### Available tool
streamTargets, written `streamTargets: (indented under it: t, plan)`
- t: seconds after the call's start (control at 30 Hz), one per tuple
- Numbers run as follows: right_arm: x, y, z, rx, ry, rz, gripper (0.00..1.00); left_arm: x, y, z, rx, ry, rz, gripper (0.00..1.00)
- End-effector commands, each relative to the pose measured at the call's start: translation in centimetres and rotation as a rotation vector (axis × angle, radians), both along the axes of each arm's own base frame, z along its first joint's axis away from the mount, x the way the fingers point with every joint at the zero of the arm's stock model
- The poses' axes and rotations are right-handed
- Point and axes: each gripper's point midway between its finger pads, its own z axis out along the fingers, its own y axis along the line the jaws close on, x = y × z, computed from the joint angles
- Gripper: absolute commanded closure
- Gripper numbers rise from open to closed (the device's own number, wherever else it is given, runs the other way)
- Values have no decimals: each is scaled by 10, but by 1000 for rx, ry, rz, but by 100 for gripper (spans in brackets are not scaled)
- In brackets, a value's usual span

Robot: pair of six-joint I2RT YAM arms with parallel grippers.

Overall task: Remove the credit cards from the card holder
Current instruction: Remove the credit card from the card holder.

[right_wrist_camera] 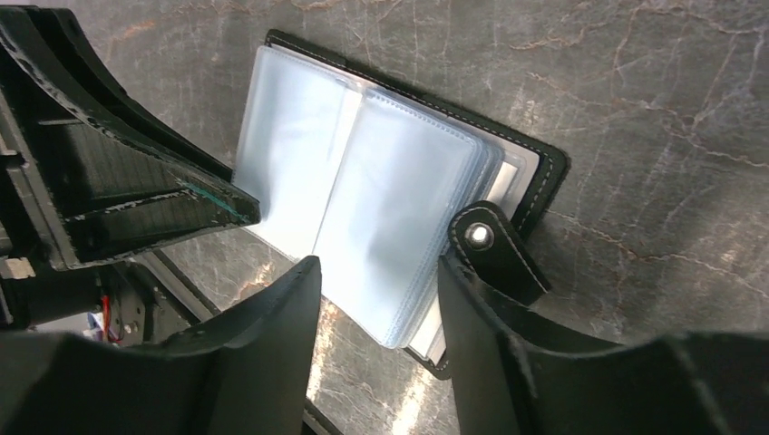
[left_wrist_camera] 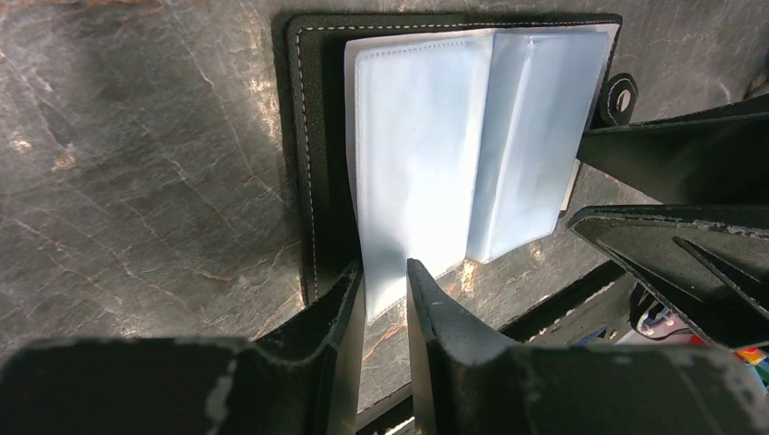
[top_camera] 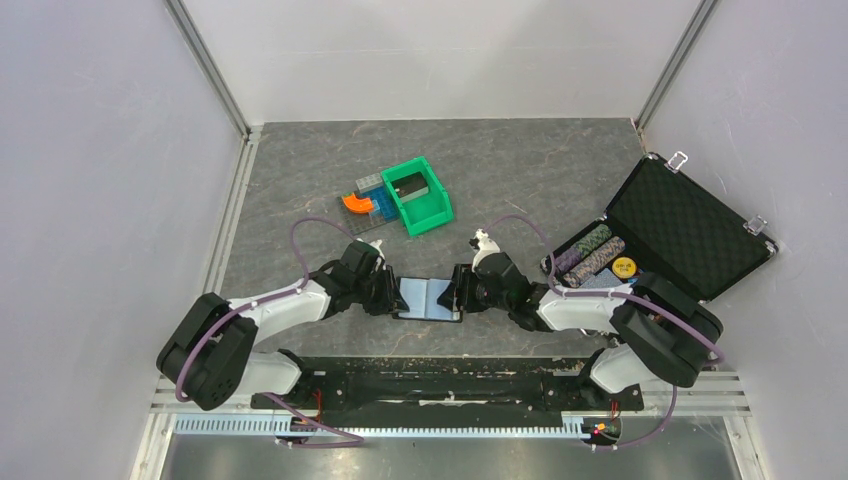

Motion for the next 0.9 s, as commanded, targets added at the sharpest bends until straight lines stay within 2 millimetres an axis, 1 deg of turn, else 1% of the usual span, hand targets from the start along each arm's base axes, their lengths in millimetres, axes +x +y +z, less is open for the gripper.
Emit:
streamTargets:
  t: [0.0, 0.1, 0.17, 0.2, 0.27, 0.3, 0.33, 0.4, 0.43, 0.6, 0.7, 0.87]
  plan:
    - [10, 7, 21, -3, -63, -1, 51, -1, -6, 7, -41, -10, -2, 70]
    - [11, 4, 20, -34, -71, -3, 62, -1, -7, 9, -46, -14, -2, 70]
    - [10, 6, 20, -26, -70, 7, 66, -1, -7, 10, -50, -16, -3, 70]
    - [10, 8, 21, -14, -72, 13, 67, -1, -8, 11, -52, -17, -2, 70]
    - [9, 11, 24, 10, -78, 22, 66, -1, -8, 12, -57, -18, -1, 70]
    - [9, 12, 25, 16, -77, 27, 65, -1, -8, 12, -58, -19, 1, 70]
    - [9, 14, 25, 19, -77, 32, 62, -2, -8, 13, -58, -19, 2, 70]
    - [9, 16, 28, 27, -79, 38, 60, -3, -9, 13, -59, -20, 0, 70]
    - [9, 18, 30, 41, -85, 45, 60, -3, -9, 13, -59, -19, 2, 70]
    - [3, 29, 47, 144, -113, 86, 66, -5, -8, 11, -53, -16, 5, 70]
    - [1, 31, 53, 185, -123, 98, 67, -7, -7, 9, -50, -12, 5, 70]
    - [-2, 33, 48, 182, -103, 106, 66, -8, -9, 10, -60, -9, 6, 70]
